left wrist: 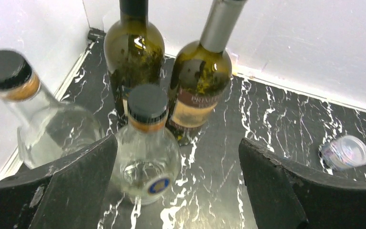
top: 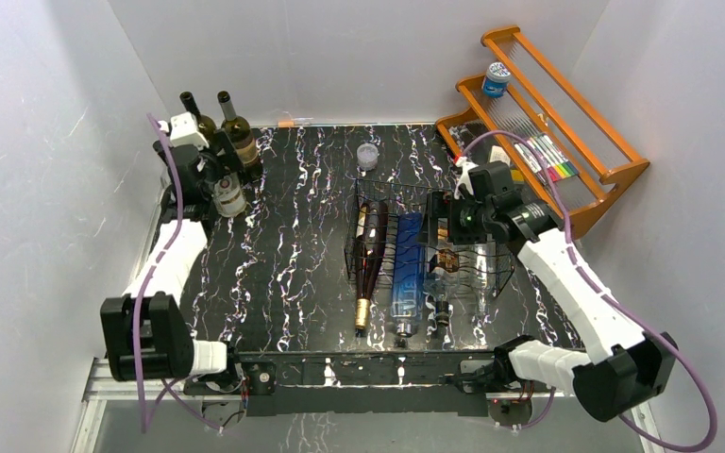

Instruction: Take the wine bottle off the wine rack

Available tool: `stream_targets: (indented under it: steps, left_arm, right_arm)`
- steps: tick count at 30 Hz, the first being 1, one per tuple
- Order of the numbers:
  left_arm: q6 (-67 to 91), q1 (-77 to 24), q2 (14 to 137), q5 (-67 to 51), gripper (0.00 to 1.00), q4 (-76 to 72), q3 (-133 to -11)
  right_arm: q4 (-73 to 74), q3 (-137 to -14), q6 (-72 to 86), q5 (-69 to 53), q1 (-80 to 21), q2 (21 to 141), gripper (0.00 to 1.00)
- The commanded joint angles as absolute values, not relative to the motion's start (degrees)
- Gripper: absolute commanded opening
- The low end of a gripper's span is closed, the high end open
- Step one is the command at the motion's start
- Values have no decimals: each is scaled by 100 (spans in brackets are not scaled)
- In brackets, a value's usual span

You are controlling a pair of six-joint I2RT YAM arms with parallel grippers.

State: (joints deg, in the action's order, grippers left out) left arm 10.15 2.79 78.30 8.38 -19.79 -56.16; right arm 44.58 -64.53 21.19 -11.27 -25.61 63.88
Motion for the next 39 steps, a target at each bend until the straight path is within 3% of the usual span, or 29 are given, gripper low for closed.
stream_targets:
  steps: [1, 6, 11, 20, 31, 39]
  left_arm:
    - [1170, 305, 6955, 490, 98, -1540, -5255]
    - [970, -88, 6543, 792, 98, -798, -5183]
    - [262, -843, 6208, 734, 98, -1073, -4736]
    - [121, -1817, 5978, 139, 98, -1432, -4335]
    - [407, -2120, 6128, -255, 98, -1510, -4322]
    - [388, -2119, 6092, -191, 98, -1490, -4304]
  right_arm:
    - [4720, -6885, 1840, -601, -2541, 6684, 98]
    - [4519, -6886, 2044, -1039, -2542, 6945, 98]
    - [4171, -6753, 2308, -1433, -2618, 7264, 98]
    - [3520, -6871, 2985, -590, -2762, 7855, 98]
    - [1945, -6498, 3995, -346, -2768, 8309, 98]
    - [1704, -6866, 3920, -137, -2762, 9052, 98]
